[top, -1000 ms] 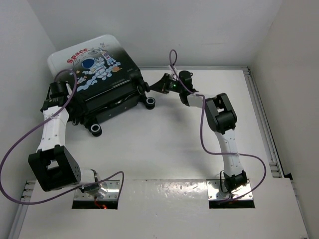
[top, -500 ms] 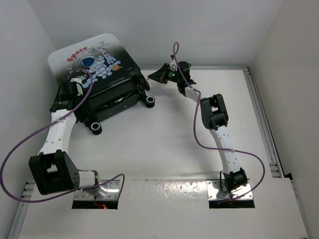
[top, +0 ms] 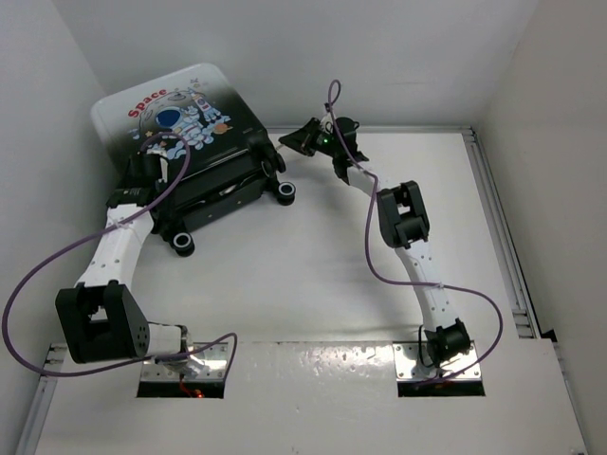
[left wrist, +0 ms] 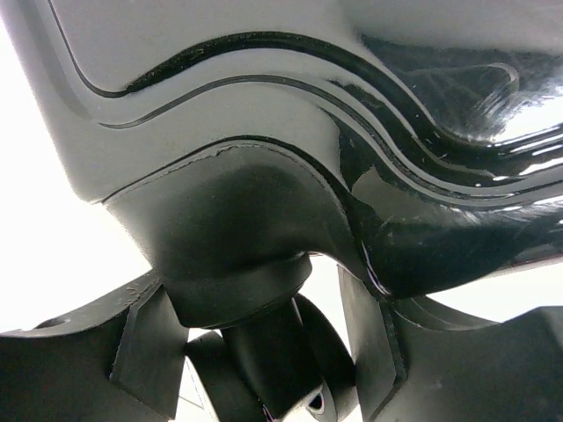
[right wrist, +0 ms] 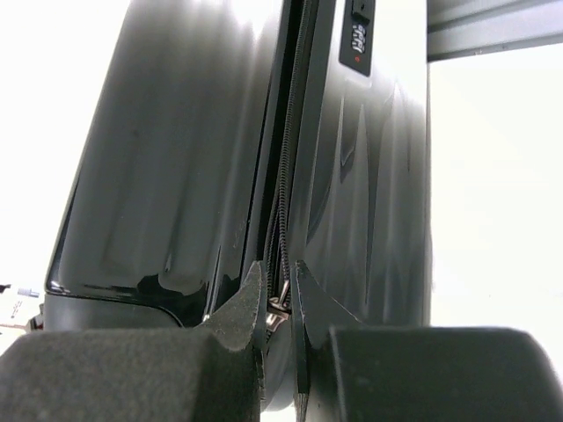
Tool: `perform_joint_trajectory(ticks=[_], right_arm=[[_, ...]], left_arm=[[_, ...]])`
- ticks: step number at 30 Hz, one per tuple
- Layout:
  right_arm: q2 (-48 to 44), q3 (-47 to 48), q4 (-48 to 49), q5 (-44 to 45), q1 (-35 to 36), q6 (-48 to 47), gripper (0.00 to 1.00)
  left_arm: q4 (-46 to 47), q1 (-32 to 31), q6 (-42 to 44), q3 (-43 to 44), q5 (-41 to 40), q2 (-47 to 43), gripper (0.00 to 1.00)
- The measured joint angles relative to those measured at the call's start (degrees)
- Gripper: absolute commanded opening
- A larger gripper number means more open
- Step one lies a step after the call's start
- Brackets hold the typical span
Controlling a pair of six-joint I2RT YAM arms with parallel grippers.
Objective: Pack the luggage
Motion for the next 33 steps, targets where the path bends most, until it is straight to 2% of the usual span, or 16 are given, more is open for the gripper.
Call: perform_joint_trajectory(ticks=[9,12,23,33], right_arm=[[0.3,-0.5,2.3,2.2,0.4,-1.0,0.00],[0.3,-0.5,2.7,5.6,1.1,-2.7,0.00],[0.7,-0.2,7.5,20.1,3.7,-11.9,0.00],[0.2,-6.6,18.5,22.5,4.2,-20.0,0.00]], left_arm=[[1.2,-0.5,0.7,-1.1,-0.4,-0.8,0.00],[2.6,-1.2,2.0,-2.4,-0.5,-1.7,0.00],[8.0,-7.2,10.6,-10.9,-1.3,-9.7,0.00],[8.0,-7.9,19.9,-14.2,0.8,-12.9,0.00]])
